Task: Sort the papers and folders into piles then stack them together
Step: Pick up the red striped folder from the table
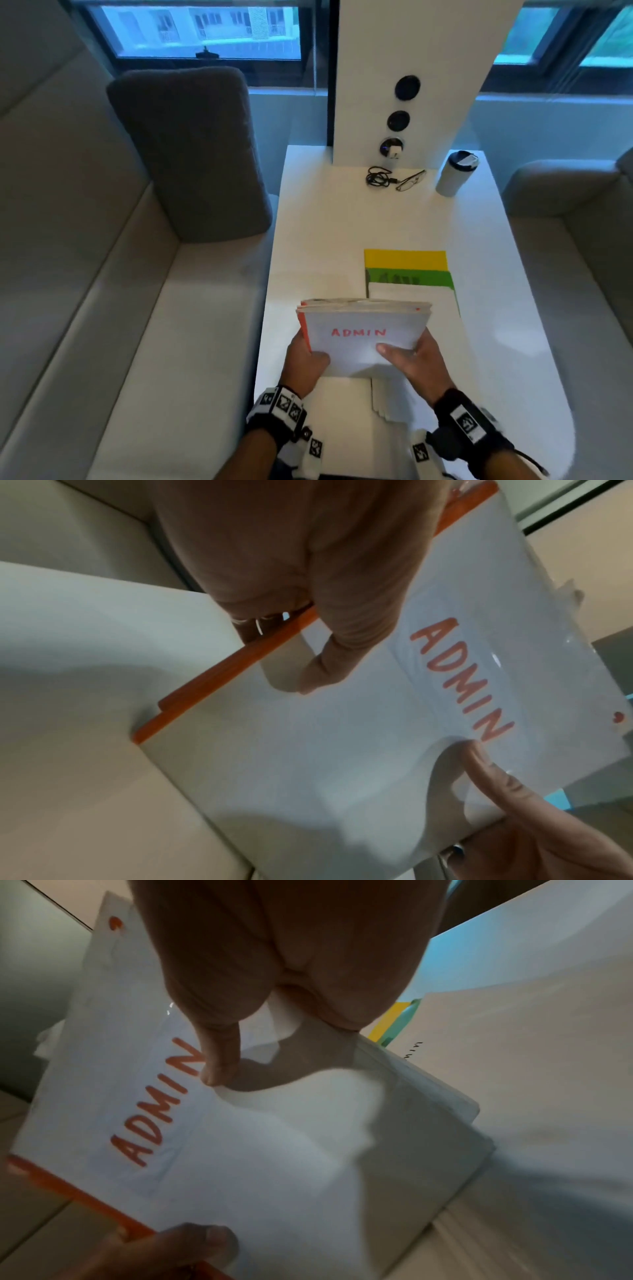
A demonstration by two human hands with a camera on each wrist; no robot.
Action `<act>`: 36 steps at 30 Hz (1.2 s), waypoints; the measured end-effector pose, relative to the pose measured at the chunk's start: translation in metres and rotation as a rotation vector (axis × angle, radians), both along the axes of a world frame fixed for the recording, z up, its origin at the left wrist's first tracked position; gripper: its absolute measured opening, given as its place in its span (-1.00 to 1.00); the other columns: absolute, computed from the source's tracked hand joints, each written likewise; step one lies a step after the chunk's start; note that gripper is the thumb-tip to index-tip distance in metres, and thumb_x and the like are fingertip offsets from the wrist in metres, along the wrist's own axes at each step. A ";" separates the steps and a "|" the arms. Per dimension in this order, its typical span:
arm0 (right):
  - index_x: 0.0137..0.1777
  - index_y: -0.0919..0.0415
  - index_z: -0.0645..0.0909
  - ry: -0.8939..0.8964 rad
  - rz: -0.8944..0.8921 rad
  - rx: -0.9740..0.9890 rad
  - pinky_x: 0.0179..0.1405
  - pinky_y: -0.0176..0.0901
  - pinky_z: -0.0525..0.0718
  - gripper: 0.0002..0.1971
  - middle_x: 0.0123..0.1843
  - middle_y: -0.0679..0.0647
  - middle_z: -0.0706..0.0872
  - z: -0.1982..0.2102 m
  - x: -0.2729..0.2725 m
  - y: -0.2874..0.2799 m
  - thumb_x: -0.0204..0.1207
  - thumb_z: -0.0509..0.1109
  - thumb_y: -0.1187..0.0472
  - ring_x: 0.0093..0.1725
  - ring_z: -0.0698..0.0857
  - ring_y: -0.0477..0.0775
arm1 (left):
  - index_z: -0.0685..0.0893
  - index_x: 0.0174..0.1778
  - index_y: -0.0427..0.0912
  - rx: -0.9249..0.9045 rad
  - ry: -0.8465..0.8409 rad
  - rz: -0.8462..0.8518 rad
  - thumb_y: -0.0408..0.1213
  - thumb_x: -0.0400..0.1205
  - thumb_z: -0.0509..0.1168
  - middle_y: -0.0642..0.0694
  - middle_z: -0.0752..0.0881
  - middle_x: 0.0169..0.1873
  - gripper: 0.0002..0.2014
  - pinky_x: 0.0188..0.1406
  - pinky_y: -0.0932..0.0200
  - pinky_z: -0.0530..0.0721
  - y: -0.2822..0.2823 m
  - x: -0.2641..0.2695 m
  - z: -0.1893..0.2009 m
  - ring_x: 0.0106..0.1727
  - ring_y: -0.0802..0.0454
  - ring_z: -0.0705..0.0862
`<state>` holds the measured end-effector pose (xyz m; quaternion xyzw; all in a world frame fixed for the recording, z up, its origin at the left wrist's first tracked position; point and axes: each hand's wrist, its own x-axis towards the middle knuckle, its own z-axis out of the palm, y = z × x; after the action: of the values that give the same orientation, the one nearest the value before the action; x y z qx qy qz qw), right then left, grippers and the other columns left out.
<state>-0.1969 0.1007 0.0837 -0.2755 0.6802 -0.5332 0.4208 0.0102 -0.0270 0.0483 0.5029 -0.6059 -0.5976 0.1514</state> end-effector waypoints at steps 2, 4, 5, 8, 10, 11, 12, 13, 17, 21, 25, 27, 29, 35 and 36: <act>0.34 0.02 0.64 0.020 0.018 0.033 -0.02 -0.34 0.78 -0.46 0.13 -0.06 0.88 -0.012 -0.002 0.009 0.43 0.61 0.48 0.16 0.83 -0.08 | 0.66 0.35 -0.08 -0.007 -0.022 -0.001 -0.65 0.43 0.32 -0.05 0.84 0.08 -0.41 -0.26 0.30 0.76 0.008 0.001 -0.001 0.02 -0.03 0.82; 0.33 -0.04 0.61 0.037 0.039 0.060 -0.04 -0.42 0.74 -0.47 0.14 -0.13 0.86 -0.021 -0.006 0.017 0.47 0.56 0.48 0.20 0.81 -0.07 | 0.63 0.37 -0.08 -0.016 -0.049 0.017 -0.61 0.51 0.39 0.00 0.82 0.08 -0.46 -0.19 0.25 0.78 0.015 0.002 -0.001 0.07 -0.08 0.82; 0.34 -0.04 0.61 0.040 0.054 0.068 -0.03 -0.43 0.74 -0.48 0.17 -0.11 0.85 -0.024 -0.009 0.020 0.49 0.55 0.46 0.22 0.81 -0.05 | 0.62 0.37 -0.03 -0.022 -0.062 0.023 -0.59 0.54 0.41 0.04 0.80 0.08 -0.47 -0.11 0.16 0.81 0.019 0.002 0.001 0.11 -0.12 0.81; 0.43 -0.01 0.57 0.062 0.082 0.064 0.03 -0.45 0.73 -0.49 0.25 -0.07 0.82 -0.019 -0.025 0.024 0.54 0.54 0.38 0.26 0.79 -0.09 | 0.51 0.44 0.07 -0.057 -0.081 0.015 -0.52 0.59 0.42 0.14 0.74 0.17 -0.43 0.12 -0.10 0.85 0.026 -0.008 0.015 0.18 -0.06 0.77; 0.48 -0.02 0.51 0.060 0.076 0.040 0.04 -0.49 0.71 -0.46 0.28 -0.13 0.79 -0.012 -0.040 0.028 0.56 0.52 0.37 0.25 0.77 -0.22 | 0.43 0.51 0.08 -0.100 -0.078 -0.006 -0.50 0.59 0.41 0.13 0.73 0.21 -0.37 0.01 0.03 0.86 0.030 -0.020 0.025 0.11 -0.03 0.78; 0.48 -0.07 0.48 0.053 0.068 0.035 0.05 -0.45 0.74 -0.44 0.28 -0.17 0.77 -0.010 -0.048 0.033 0.57 0.52 0.36 0.24 0.76 -0.26 | 0.39 0.51 0.09 -0.108 -0.072 -0.024 -0.50 0.58 0.41 0.14 0.72 0.20 -0.35 -0.09 0.17 0.83 0.033 -0.028 0.029 0.06 0.03 0.78; 0.46 -0.15 0.46 0.029 0.052 0.043 0.08 -0.33 0.79 -0.45 0.29 -0.19 0.76 -0.010 -0.057 0.038 0.59 0.51 0.34 0.24 0.77 -0.23 | 0.36 0.50 0.10 -0.105 -0.066 -0.048 -0.50 0.57 0.40 0.17 0.71 0.18 -0.34 -0.13 0.30 0.79 0.036 -0.038 0.032 0.06 0.13 0.77; 0.43 -0.18 0.45 0.001 0.042 0.060 0.12 -0.17 0.82 -0.46 0.29 -0.19 0.75 -0.012 -0.066 0.045 0.59 0.51 0.32 0.24 0.79 -0.17 | 0.32 0.48 0.08 -0.102 -0.070 -0.079 -0.51 0.58 0.39 0.20 0.69 0.18 -0.35 -0.10 0.42 0.74 0.039 -0.048 0.034 0.09 0.24 0.74; 0.46 -0.02 0.40 0.131 0.006 0.193 0.26 -0.01 0.70 -0.44 0.24 -0.10 0.73 -0.038 -0.107 0.068 0.55 0.53 0.29 0.24 0.76 0.02 | 0.30 0.48 -0.09 -0.091 -0.199 -0.215 -0.37 0.61 0.41 0.01 0.64 0.22 -0.43 0.28 0.14 0.69 0.053 -0.094 0.012 0.23 0.00 0.69; 0.50 0.28 0.41 0.348 0.022 0.500 0.37 0.05 0.57 -0.33 0.36 0.24 0.53 -0.081 -0.132 0.082 0.44 0.62 0.21 0.37 0.55 0.28 | 0.45 0.40 -0.19 -0.056 -0.456 -0.229 -0.19 0.51 0.51 -0.17 0.53 0.29 -0.42 0.38 -0.03 0.63 0.074 -0.131 -0.035 0.35 -0.20 0.59; 0.47 0.33 0.50 0.435 0.006 0.704 0.58 0.12 0.46 -0.22 0.50 0.34 0.38 -0.119 -0.142 0.089 0.31 0.70 0.07 0.50 0.43 0.38 | 0.33 0.53 -0.22 -0.014 -0.707 -0.236 0.11 0.29 0.54 -0.21 0.30 0.45 -0.05 0.43 -0.09 0.55 0.093 -0.155 -0.063 0.44 -0.31 0.38; 0.48 0.32 0.49 0.442 0.007 0.687 0.57 0.13 0.47 -0.22 0.48 0.31 0.43 -0.124 -0.143 0.086 0.32 0.70 0.05 0.49 0.45 0.35 | 0.31 0.52 -0.22 -0.004 -0.698 -0.166 0.09 0.24 0.56 -0.20 0.30 0.45 -0.02 0.42 -0.14 0.58 0.095 -0.162 -0.065 0.42 -0.32 0.38; 0.50 0.28 0.46 0.442 0.021 0.662 0.51 0.13 0.54 -0.22 0.41 0.26 0.51 -0.123 -0.145 0.081 0.33 0.68 0.03 0.43 0.52 0.29 | 0.31 0.47 -0.14 0.035 -0.648 -0.072 0.02 0.25 0.59 -0.17 0.36 0.41 -0.09 0.34 -0.12 0.60 0.092 -0.165 -0.063 0.40 -0.31 0.41; 0.45 0.23 0.53 0.417 0.035 0.643 0.42 0.07 0.62 -0.22 0.31 0.21 0.56 -0.119 -0.155 0.078 0.26 0.71 -0.01 0.32 0.62 0.25 | 0.18 0.55 -0.10 0.306 -0.436 0.189 -0.15 0.19 0.79 -0.28 0.50 0.50 0.14 0.48 -0.15 0.62 0.068 -0.155 -0.065 0.50 -0.33 0.56; 0.45 0.22 0.54 0.403 0.039 0.640 0.41 0.07 0.63 -0.22 0.30 0.19 0.56 -0.118 -0.156 0.079 0.25 0.71 -0.01 0.30 0.63 0.23 | 0.26 0.54 -0.18 0.342 -0.410 0.164 -0.14 0.20 0.79 -0.24 0.57 0.43 0.09 0.45 -0.12 0.66 0.066 -0.154 -0.064 0.44 -0.29 0.63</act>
<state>-0.3525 0.1796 -0.0345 -0.2423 0.8761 -0.2210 0.3535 -0.1442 0.0392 -0.0154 0.6790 -0.4715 -0.5625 -0.0136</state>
